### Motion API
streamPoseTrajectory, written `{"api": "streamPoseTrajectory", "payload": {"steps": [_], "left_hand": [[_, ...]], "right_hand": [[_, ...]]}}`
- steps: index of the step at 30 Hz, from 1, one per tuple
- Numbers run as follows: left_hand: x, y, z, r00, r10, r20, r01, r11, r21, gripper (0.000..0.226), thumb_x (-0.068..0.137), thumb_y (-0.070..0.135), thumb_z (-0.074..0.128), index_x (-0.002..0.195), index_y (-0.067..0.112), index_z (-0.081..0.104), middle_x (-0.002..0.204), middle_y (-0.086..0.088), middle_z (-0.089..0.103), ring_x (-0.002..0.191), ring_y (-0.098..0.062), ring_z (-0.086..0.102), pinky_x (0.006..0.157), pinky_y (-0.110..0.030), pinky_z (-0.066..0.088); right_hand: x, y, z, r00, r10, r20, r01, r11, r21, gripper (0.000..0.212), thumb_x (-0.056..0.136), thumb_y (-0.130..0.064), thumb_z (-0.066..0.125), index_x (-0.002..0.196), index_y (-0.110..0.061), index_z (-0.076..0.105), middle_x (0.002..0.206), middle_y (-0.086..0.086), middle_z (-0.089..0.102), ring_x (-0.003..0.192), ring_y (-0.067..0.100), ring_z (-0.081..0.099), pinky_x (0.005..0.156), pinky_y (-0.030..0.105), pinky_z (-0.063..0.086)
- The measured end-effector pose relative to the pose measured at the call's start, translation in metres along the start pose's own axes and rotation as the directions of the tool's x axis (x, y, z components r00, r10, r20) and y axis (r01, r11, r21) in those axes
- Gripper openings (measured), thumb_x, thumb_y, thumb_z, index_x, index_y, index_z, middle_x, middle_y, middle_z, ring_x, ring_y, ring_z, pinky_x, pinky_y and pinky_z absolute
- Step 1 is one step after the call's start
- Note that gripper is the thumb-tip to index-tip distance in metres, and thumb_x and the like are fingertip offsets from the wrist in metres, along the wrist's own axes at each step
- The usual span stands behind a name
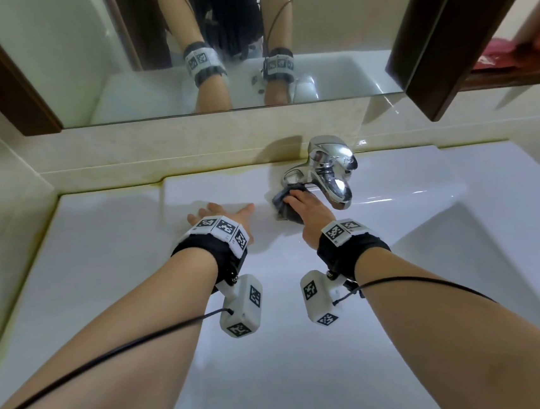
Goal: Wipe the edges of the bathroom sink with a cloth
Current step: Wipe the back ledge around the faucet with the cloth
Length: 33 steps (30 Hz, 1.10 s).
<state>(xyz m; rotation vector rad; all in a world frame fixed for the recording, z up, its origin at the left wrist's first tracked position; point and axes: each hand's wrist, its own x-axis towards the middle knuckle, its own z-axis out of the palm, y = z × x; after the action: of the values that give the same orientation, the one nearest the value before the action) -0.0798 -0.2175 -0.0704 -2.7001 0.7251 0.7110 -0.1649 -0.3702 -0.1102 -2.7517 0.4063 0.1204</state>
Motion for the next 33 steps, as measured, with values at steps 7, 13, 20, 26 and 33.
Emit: {"api": "streamPoseTrajectory", "payload": {"steps": [7,13,20,26,33], "left_hand": [[0.007,0.016,0.0,0.994,0.093,-0.054,-0.098,0.99,-0.099,0.062,0.088,0.029,0.051,0.145,0.024,0.025,0.153,-0.012,0.012,0.142,-0.031,0.014,0.113,-0.051,0.026],[0.012,0.017,0.004,0.989,0.101,-0.107,-0.109,0.992,-0.07,0.061,0.087,0.033,0.051,0.142,0.02,0.028,0.148,-0.012,0.023,0.135,-0.032,0.026,0.107,-0.05,0.033],[0.013,0.027,0.002,0.996,0.08,-0.04,-0.082,0.996,-0.04,0.073,0.084,0.041,0.051,0.141,0.052,0.007,0.151,-0.017,0.009,0.133,-0.04,0.022,0.103,-0.056,0.028],[0.01,0.04,-0.001,1.0,0.015,0.005,-0.015,1.0,-0.026,0.074,0.087,0.048,0.05,0.141,0.056,0.0,0.155,-0.018,-0.006,0.14,-0.046,0.007,0.11,-0.06,0.019],[0.003,0.045,-0.006,1.0,0.027,0.015,-0.027,0.999,-0.036,0.068,0.089,0.044,0.046,0.144,0.046,0.006,0.154,-0.025,-0.002,0.139,-0.047,0.009,0.11,-0.06,0.02]], "right_hand": [[0.001,-0.009,0.002,0.997,-0.067,0.04,0.068,0.997,-0.021,0.072,0.078,0.006,0.05,0.143,-0.014,0.025,0.154,0.002,0.016,0.143,0.023,0.011,0.117,0.036,0.017],[-0.01,0.022,-0.003,0.998,0.04,0.055,-0.042,0.998,0.037,0.076,0.078,0.008,0.045,0.145,-0.021,0.021,0.155,0.001,0.01,0.14,0.027,0.018,0.114,0.033,0.024],[-0.009,0.025,-0.002,0.986,0.155,0.065,-0.156,0.988,0.003,0.078,0.081,0.0,0.044,0.146,-0.029,0.013,0.156,0.002,-0.002,0.142,0.032,0.009,0.112,0.031,0.022],[-0.004,0.017,-0.001,0.994,0.043,0.101,-0.042,0.999,-0.009,0.083,0.077,0.007,0.046,0.146,-0.029,0.015,0.155,-0.003,0.003,0.142,0.028,0.01,0.111,0.036,0.03],[-0.02,0.058,-0.013,0.98,0.197,-0.023,-0.192,0.971,0.142,0.053,0.088,0.008,0.04,0.14,-0.003,0.032,0.149,0.018,0.027,0.138,0.03,0.024,0.111,0.026,0.024]]}}
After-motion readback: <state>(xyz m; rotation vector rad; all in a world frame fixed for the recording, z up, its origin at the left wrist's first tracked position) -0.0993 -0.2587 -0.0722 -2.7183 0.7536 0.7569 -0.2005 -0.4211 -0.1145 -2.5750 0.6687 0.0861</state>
